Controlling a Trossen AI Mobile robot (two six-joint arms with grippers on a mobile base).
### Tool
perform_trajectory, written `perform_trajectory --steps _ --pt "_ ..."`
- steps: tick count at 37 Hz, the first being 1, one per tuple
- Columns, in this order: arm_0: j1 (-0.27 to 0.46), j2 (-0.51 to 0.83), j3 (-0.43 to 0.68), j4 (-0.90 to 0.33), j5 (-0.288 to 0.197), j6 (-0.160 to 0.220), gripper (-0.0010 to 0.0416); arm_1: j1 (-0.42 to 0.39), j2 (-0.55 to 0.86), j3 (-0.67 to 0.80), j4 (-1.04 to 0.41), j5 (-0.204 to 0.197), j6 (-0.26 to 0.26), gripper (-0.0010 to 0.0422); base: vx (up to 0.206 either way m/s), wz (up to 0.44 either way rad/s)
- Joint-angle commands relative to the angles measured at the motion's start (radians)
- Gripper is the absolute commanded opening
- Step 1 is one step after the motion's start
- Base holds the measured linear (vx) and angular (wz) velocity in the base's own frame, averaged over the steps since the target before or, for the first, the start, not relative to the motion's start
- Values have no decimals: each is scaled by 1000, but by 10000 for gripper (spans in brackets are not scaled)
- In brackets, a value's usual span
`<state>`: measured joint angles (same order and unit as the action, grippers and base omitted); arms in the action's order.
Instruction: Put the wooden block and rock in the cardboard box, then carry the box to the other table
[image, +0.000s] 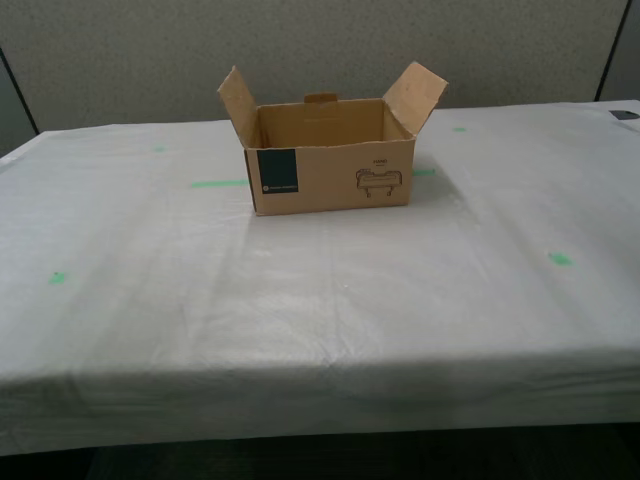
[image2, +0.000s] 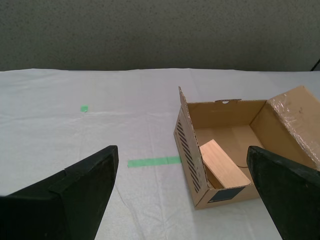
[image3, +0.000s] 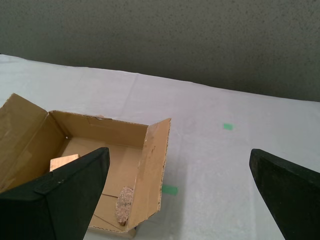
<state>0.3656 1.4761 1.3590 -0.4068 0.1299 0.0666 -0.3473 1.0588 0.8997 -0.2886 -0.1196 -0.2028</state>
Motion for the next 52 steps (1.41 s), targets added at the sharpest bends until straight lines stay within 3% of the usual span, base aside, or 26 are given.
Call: perform_trajectory --steps 1,52 --pt "1 0 1 2 6 2 390 0 0 1 3 -3 3 350 0 0" --pt "1 0 1 2 6 2 389 0 0 1 3 -3 3 350 0 0"
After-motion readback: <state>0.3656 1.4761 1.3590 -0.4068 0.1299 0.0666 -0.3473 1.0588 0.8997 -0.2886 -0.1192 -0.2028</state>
